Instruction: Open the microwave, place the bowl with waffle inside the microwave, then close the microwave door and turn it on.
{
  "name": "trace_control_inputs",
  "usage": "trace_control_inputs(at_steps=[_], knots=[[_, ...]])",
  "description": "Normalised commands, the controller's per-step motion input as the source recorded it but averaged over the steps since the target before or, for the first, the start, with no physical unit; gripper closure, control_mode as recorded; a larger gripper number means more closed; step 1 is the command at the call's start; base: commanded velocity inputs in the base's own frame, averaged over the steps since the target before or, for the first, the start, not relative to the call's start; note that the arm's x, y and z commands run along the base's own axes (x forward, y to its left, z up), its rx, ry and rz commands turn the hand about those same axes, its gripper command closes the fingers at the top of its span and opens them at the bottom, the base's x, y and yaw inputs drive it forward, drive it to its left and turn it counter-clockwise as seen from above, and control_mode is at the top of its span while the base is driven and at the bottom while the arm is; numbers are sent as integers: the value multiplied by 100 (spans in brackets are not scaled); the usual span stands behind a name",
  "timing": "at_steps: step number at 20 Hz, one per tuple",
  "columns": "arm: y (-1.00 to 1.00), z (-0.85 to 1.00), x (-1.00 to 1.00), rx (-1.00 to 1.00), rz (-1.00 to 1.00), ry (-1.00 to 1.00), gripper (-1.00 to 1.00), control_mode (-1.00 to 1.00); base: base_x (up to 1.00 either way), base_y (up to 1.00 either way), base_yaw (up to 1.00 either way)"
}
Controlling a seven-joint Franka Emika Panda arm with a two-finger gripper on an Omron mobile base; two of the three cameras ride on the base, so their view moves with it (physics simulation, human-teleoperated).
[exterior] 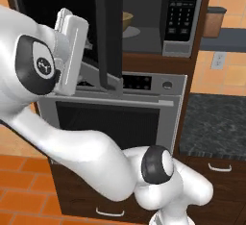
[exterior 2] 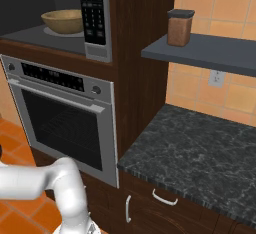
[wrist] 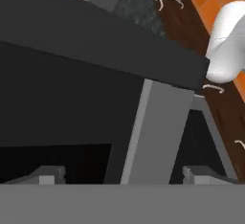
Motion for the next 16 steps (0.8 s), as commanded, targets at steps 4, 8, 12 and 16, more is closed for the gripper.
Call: trace_control_inputs(at_steps=[4, 8, 12, 16], knots=[[-58, -37, 100, 3, 0, 1, -100, -100, 0, 0, 0], [0, -77, 100, 0, 13, 17, -100, -100, 0, 0, 0], [-1, -47, 100, 0, 21, 1, -100, -100, 0, 0, 0], [-10, 0, 100, 7, 7, -11, -100, -100, 0, 0, 0]])
